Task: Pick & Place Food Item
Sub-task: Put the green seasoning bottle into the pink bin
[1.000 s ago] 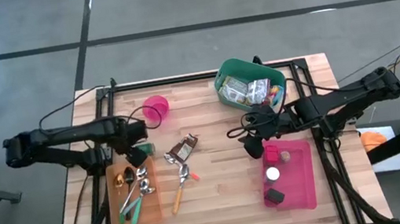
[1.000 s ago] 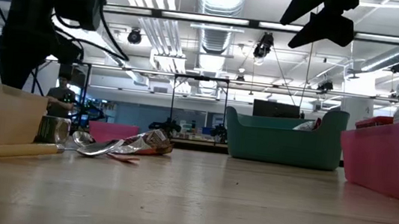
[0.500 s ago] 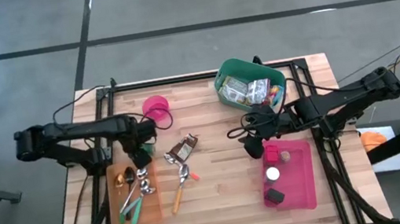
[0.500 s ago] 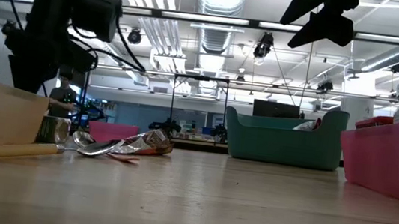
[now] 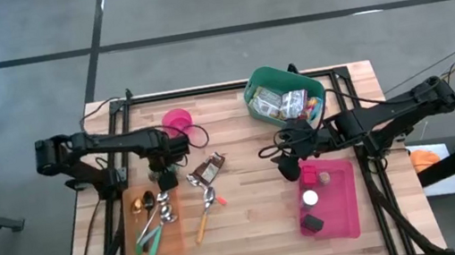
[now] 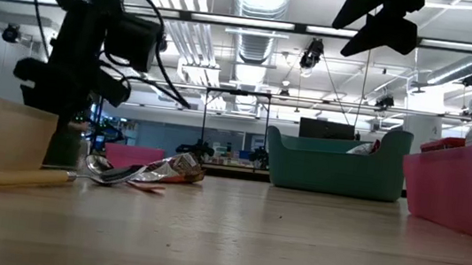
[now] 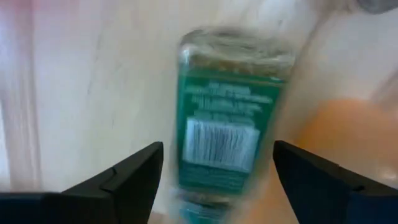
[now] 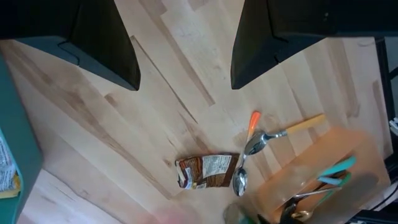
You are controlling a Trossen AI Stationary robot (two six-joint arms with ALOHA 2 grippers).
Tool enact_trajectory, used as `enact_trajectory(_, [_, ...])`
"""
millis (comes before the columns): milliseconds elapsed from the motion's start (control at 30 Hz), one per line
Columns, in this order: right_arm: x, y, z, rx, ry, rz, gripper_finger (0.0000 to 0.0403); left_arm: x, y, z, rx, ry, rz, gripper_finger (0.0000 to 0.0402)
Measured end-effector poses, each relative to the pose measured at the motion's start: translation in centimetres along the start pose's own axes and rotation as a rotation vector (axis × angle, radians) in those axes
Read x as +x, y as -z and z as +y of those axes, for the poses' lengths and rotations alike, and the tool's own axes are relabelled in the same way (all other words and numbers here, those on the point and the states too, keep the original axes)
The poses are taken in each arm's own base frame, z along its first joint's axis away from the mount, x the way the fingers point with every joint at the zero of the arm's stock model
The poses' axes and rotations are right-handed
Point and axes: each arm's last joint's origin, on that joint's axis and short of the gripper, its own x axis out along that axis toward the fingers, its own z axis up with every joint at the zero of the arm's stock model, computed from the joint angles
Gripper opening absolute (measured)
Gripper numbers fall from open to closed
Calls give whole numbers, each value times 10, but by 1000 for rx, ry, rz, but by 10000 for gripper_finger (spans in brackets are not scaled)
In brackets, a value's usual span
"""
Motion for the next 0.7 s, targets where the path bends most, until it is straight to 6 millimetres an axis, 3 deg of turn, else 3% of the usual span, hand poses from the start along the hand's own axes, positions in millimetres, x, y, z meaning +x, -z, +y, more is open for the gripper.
enact_trajectory(467, [0,-1,1,-19,-9,-10,249,7,-2,-2,2,-11,40,308])
enact_trajectory(567, [0,-1,1,-18,-10,-11,249,9,-3,-2,4,-12,56,281])
enact_trajectory(700, [0,-2,2,-15,-15,-16,249,16,-6,-2,2,-20,99,209])
